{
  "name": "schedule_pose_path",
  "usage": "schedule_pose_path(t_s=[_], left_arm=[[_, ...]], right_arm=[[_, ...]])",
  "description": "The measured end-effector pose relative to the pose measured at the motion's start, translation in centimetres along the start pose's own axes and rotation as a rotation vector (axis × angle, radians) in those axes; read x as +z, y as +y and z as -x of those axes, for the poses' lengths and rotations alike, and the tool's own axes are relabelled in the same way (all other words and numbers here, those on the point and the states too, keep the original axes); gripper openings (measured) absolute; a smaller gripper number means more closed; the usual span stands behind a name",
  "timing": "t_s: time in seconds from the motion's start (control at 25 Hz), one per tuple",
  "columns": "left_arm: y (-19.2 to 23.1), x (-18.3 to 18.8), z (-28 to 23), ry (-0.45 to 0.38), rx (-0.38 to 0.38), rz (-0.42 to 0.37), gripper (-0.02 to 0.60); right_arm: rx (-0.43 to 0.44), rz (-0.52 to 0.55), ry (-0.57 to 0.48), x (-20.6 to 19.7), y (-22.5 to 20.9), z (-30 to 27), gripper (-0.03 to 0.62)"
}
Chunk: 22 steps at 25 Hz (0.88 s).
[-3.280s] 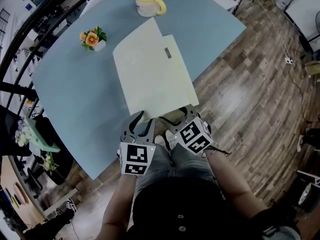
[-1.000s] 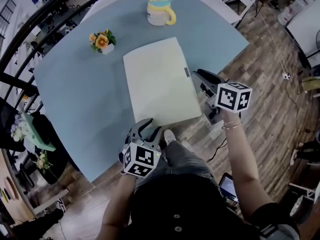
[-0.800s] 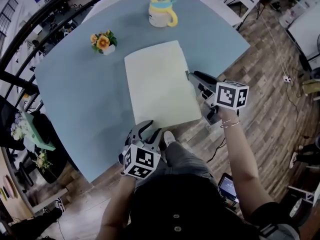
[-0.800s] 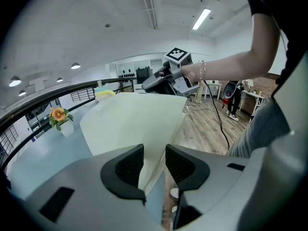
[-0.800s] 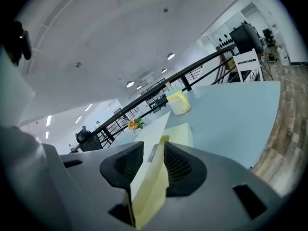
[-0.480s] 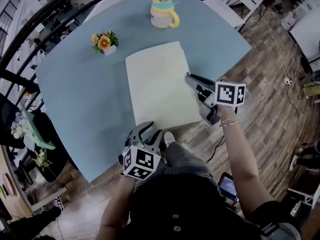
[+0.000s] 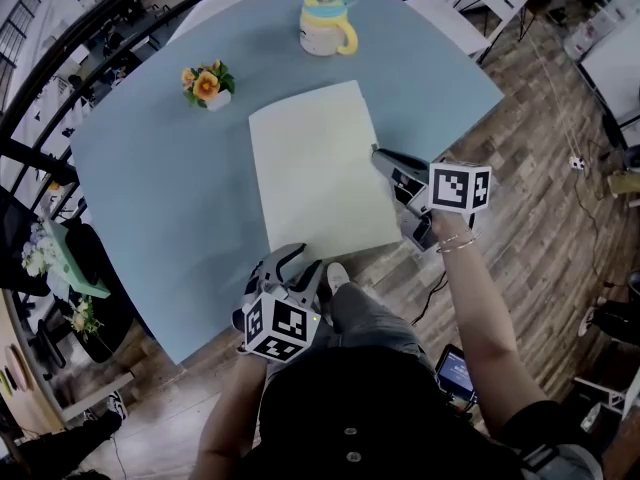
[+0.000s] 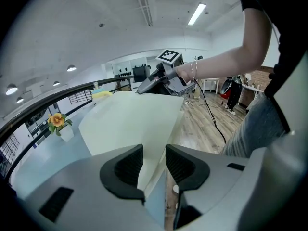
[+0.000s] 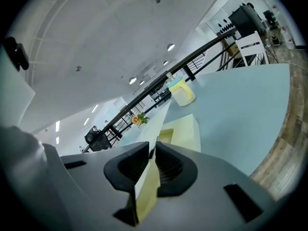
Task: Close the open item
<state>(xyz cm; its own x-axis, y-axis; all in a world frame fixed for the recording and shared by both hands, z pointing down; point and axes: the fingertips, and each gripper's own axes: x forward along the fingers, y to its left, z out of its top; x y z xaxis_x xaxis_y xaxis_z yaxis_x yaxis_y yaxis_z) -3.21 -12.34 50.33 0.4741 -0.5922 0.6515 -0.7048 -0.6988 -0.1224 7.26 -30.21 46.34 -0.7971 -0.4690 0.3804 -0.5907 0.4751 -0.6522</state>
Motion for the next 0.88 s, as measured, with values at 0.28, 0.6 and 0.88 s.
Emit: schedule_pose_path(t_s=[0.28, 0.6, 0.88], left_arm=[[0.4, 0.3, 0.3, -0.033, -0.049, 0.157, 0.133], [1.1, 1.7, 0.0, -0.053, -0.026, 0.146, 0.133], [3.0, 2.9, -0.6, -0.05, 0.023, 0.099, 0.133]], right_arm=[[-0.024, 0.013, 0.017, 0.0, -0.6, 0.0, 0.042], [-0.076, 0.028, 0.031, -0.5, -1.8, -0.2, 0.043], [-0.082, -0.009, 0.035, -1.3, -2.6, -0.3, 0.043]])
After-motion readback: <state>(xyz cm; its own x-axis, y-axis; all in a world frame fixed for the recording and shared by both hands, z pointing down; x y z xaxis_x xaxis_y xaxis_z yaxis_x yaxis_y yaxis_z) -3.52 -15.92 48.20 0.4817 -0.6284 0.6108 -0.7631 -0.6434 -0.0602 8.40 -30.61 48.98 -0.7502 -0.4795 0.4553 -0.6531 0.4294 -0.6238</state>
